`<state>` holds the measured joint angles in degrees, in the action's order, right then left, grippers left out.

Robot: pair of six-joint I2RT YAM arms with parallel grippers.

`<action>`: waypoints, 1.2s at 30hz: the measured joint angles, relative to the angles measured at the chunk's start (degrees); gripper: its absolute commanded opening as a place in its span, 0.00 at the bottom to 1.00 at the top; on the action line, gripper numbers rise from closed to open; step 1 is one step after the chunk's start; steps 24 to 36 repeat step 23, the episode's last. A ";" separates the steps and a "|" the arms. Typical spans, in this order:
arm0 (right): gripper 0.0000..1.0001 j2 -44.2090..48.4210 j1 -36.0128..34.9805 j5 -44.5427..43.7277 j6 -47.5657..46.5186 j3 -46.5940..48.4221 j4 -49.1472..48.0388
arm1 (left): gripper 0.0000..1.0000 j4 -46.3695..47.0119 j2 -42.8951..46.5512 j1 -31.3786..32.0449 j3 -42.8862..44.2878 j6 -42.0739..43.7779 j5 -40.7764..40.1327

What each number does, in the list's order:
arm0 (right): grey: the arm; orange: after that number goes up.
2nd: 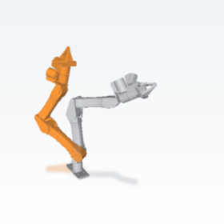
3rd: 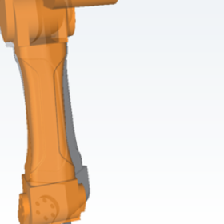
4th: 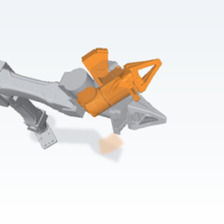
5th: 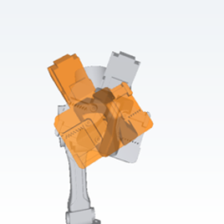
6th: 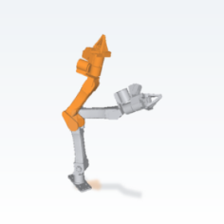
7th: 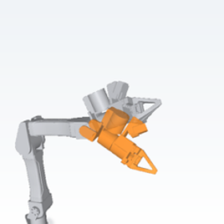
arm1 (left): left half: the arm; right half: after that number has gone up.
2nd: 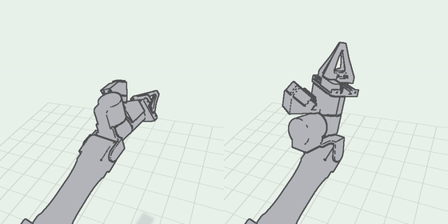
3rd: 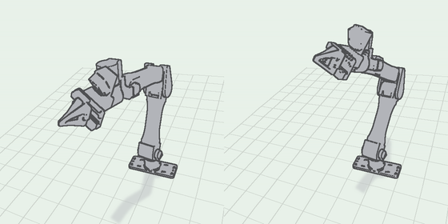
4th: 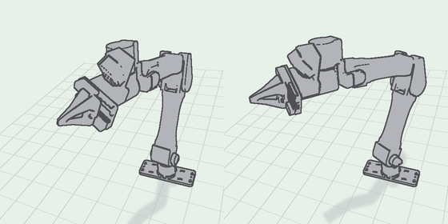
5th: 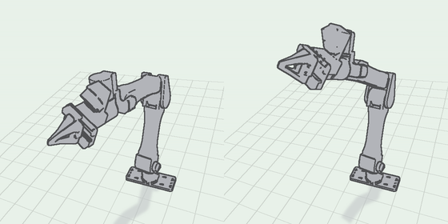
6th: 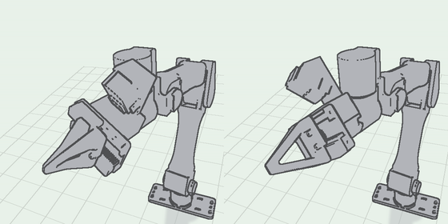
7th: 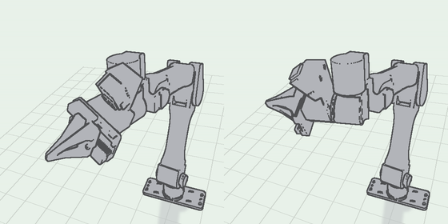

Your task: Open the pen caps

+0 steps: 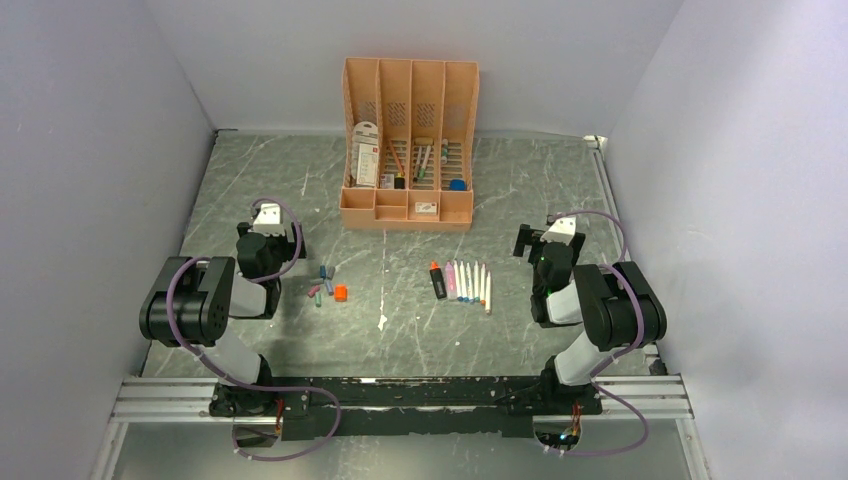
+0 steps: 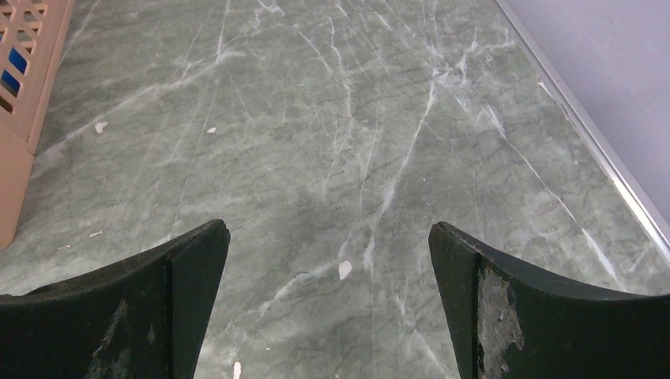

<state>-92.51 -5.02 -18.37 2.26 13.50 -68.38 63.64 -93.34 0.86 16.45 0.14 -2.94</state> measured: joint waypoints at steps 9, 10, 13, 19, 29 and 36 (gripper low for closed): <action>1.00 0.00 0.00 -0.02 0.00 -0.02 -0.87 | 0.99 0.00 0.00 0.00 0.00 0.00 0.00; 1.00 0.00 0.02 -0.02 0.00 -0.04 -0.90 | 0.99 0.00 0.00 0.00 0.00 0.00 0.00; 1.00 0.00 0.04 -0.02 -0.02 -0.04 -0.98 | 0.99 0.00 0.00 0.00 0.00 0.00 0.00; 1.00 0.00 0.04 0.00 0.00 -0.02 -0.96 | 0.99 0.00 0.00 0.00 0.00 0.00 0.00; 1.00 0.00 0.15 0.63 0.02 0.22 -0.33 | 0.99 0.00 0.00 0.00 0.00 0.00 0.00; 1.00 0.00 0.15 0.63 0.02 0.22 -0.33 | 0.99 0.00 0.00 0.00 0.00 0.00 0.00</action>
